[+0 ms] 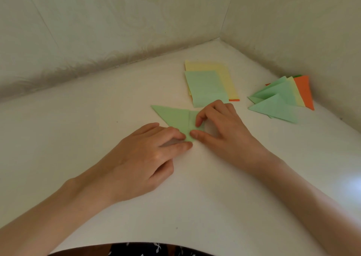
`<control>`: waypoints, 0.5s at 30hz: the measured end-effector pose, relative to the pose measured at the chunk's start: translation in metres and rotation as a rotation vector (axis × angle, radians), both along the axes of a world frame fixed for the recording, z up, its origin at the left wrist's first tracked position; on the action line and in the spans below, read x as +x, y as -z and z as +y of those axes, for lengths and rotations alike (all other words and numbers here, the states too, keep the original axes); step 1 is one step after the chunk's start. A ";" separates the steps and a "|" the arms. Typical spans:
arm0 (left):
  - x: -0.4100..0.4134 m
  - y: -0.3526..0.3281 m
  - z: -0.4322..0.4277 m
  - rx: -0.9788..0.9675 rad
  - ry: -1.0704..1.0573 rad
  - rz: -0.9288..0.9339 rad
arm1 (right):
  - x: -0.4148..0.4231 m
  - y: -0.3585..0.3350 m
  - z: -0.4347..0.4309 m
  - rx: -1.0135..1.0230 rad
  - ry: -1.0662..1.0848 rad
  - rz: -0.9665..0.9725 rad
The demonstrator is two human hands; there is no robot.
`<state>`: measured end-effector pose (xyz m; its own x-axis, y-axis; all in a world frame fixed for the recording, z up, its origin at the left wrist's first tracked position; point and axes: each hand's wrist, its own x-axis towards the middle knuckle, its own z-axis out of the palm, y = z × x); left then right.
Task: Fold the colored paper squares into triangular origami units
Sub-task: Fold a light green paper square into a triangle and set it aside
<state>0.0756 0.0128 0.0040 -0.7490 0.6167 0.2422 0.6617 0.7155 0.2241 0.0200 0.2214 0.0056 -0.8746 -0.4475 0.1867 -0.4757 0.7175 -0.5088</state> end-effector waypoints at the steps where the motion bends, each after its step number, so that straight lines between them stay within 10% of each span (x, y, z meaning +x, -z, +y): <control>1: 0.000 0.000 0.000 -0.001 -0.004 0.000 | -0.001 -0.001 0.000 -0.011 -0.008 -0.012; 15: 0.003 -0.004 -0.002 0.129 -0.020 -0.074 | -0.001 -0.006 0.015 0.004 -0.455 0.142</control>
<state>0.0790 0.0111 0.0076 -0.7797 0.5685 0.2623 0.6256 0.6908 0.3625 0.0191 0.2364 0.0116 -0.5558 -0.7799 0.2877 -0.8066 0.4222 -0.4137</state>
